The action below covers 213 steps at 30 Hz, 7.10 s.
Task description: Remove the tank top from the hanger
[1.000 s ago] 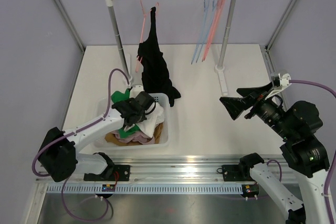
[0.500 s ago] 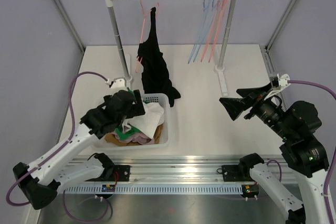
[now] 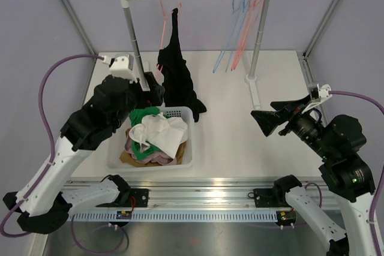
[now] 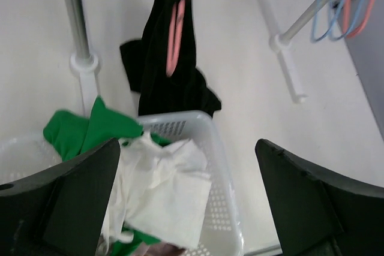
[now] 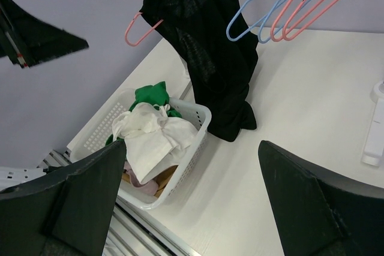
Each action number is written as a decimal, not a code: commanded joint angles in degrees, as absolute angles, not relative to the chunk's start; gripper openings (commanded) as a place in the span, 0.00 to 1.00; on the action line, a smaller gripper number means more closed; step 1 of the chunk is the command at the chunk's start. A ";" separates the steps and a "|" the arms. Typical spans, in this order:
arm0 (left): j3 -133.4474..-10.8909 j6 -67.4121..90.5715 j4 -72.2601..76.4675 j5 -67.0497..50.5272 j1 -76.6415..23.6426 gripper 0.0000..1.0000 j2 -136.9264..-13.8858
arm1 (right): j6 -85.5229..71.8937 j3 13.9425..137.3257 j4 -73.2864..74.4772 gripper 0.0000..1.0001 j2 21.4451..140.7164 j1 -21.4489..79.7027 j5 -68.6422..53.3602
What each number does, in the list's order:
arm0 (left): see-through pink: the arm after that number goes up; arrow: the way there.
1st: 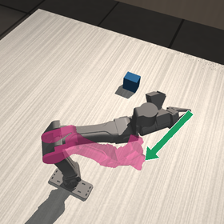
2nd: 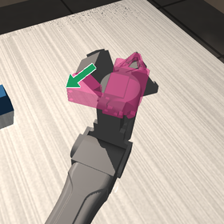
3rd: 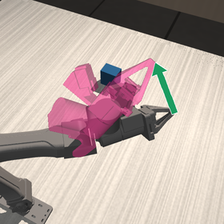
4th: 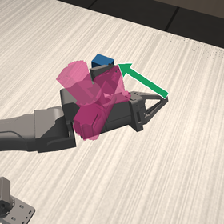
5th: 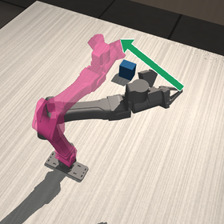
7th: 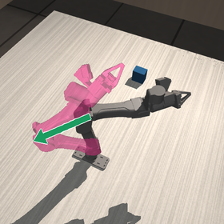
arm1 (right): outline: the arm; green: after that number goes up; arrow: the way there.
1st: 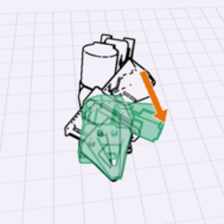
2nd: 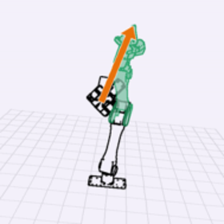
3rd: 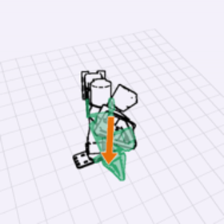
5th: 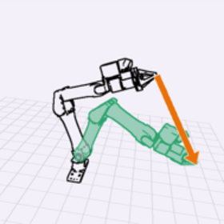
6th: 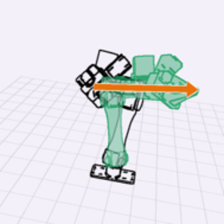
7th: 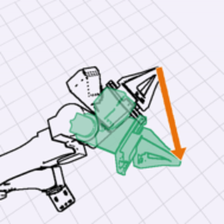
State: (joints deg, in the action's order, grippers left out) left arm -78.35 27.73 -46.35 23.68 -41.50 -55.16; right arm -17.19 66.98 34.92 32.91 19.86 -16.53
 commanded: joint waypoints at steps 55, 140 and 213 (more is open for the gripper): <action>-147.82 8.52 -51.15 4.76 -19.34 0.00 -118.81 | -18.02 62.23 32.26 0.99 31.46 19.95 -27.07; -71.45 33.58 -23.71 10.79 -72.33 0.00 -64.07 | -18.90 47.81 25.20 0.00 37.09 19.95 -9.53; -109.75 29.53 -38.84 26.64 -55.03 0.00 -88.13 | -15.64 60.21 39.02 1.00 29.80 17.84 -17.14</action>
State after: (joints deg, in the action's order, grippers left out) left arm -101.97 28.49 -34.37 33.95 -58.26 -84.09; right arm -15.25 60.18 41.15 30.74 18.00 -16.05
